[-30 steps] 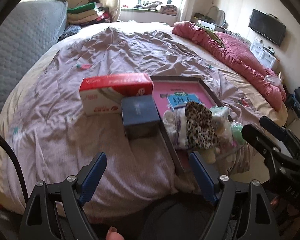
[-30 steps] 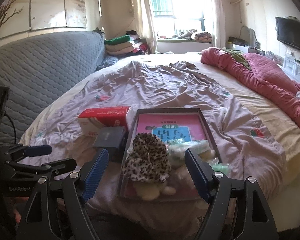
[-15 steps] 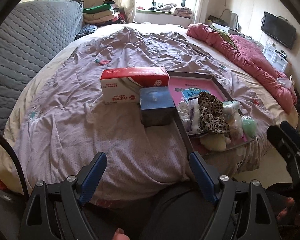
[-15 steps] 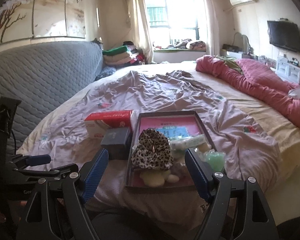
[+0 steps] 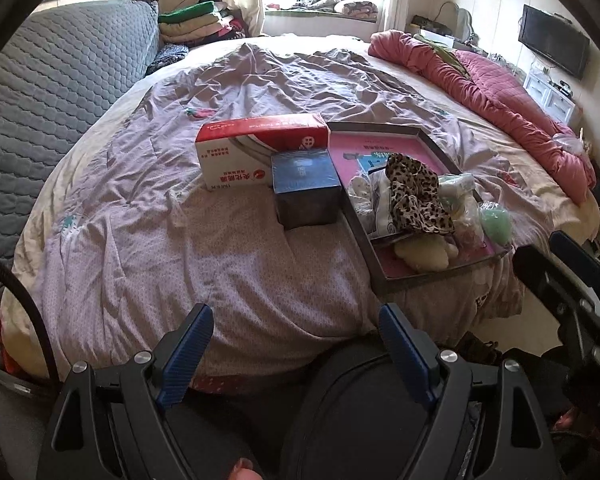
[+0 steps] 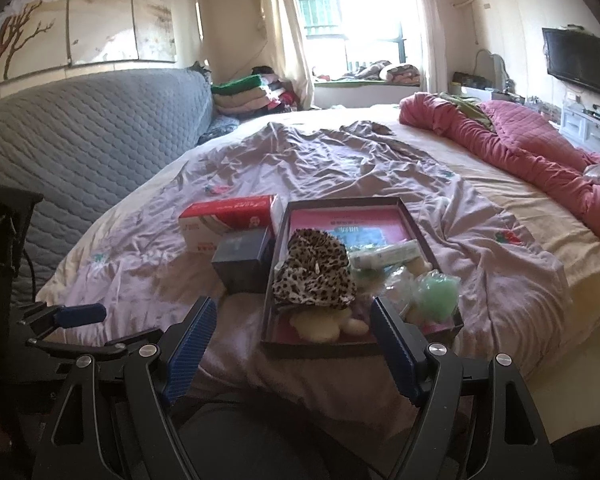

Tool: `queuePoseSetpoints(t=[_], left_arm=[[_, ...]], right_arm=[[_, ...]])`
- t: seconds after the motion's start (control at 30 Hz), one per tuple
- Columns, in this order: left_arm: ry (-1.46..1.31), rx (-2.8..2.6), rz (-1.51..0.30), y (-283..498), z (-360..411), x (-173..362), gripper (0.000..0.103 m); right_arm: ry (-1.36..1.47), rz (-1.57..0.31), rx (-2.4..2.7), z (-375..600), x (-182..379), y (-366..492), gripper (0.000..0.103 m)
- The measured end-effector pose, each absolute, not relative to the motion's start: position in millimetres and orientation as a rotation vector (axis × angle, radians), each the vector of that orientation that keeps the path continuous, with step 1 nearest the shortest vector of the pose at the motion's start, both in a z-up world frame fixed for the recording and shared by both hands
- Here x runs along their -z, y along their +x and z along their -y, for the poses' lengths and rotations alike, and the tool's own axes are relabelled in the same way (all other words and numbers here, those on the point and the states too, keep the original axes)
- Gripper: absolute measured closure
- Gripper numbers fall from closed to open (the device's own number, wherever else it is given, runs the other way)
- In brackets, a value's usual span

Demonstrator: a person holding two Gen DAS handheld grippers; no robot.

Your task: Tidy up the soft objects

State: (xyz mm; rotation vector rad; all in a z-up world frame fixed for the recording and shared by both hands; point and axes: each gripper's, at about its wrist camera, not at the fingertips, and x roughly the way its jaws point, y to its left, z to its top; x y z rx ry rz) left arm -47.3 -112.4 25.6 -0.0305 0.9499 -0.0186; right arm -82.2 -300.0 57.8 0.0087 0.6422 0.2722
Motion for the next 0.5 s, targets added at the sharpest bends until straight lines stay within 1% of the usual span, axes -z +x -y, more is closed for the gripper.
queuePoseSetpoints(t=[0.5], left_arm=[[-0.035,0.013,-0.959,-46.7,111.9,-22.9,0.019]], right_arm=[[0.011,-0.658,-0.284,297.5,-56.3,-81.4,0.023]])
